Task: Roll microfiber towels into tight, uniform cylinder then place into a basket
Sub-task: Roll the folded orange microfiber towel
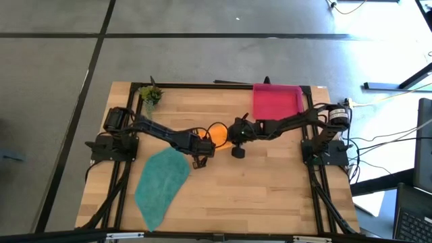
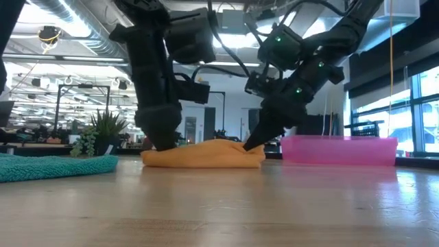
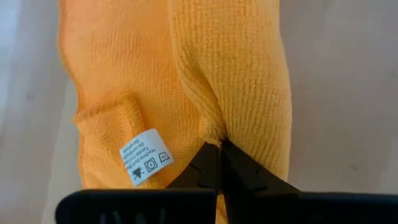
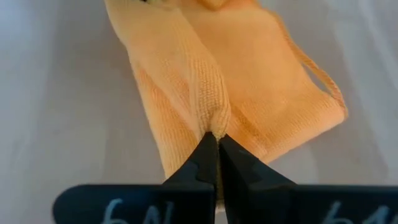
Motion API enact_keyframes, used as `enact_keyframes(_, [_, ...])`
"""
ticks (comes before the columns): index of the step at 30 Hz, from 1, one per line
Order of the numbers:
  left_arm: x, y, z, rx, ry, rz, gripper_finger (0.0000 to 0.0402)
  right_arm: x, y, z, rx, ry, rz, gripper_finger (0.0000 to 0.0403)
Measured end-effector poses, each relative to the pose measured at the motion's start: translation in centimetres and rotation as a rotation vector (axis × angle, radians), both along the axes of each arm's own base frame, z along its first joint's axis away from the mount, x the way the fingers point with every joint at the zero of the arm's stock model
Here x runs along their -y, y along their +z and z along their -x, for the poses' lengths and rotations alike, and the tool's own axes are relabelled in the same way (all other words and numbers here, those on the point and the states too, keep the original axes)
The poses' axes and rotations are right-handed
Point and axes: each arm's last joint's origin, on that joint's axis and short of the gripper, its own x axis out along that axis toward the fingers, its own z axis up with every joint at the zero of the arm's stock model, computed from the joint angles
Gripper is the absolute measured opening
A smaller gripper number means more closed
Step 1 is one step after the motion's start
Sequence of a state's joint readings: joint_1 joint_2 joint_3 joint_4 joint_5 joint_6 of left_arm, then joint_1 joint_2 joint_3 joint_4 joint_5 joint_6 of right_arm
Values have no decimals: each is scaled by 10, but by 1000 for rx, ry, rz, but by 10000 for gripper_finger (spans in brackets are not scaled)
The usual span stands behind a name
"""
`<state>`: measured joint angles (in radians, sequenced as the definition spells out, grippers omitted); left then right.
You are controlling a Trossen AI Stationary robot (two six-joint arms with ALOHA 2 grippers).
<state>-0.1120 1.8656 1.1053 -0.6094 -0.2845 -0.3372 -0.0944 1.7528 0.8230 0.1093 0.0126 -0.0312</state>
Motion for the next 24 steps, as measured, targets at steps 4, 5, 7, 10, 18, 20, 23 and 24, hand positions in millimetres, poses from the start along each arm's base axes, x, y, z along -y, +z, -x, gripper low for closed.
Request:
enact_keyframes(4, [13,0,1,-9,-70,5,0,-13,10,1,22,42,-1,6])
enact_keyframes(5, [17,0,2,-10,-84,11,0,-16,13,1,31,51,-1,6])
enact_keyframes(7, [24,0,3,-11,-107,13,0,-21,18,2,49,68,-1,6])
enact_keyframes(10, [35,0,5,-11,-142,13,0,-27,24,2,72,88,-3,6])
enact_keyframes(18, [61,0,11,-10,-223,17,0,-32,21,1,67,126,-28,6])
enact_keyframes(20, [65,0,12,-10,-234,23,0,-33,22,1,72,131,-29,6])
enact_keyframes(23, [71,0,14,-12,-252,27,0,-37,22,1,70,172,-58,6])
enact_keyframes(24, [74,0,15,-14,-261,29,0,-40,22,2,71,200,-71,6])
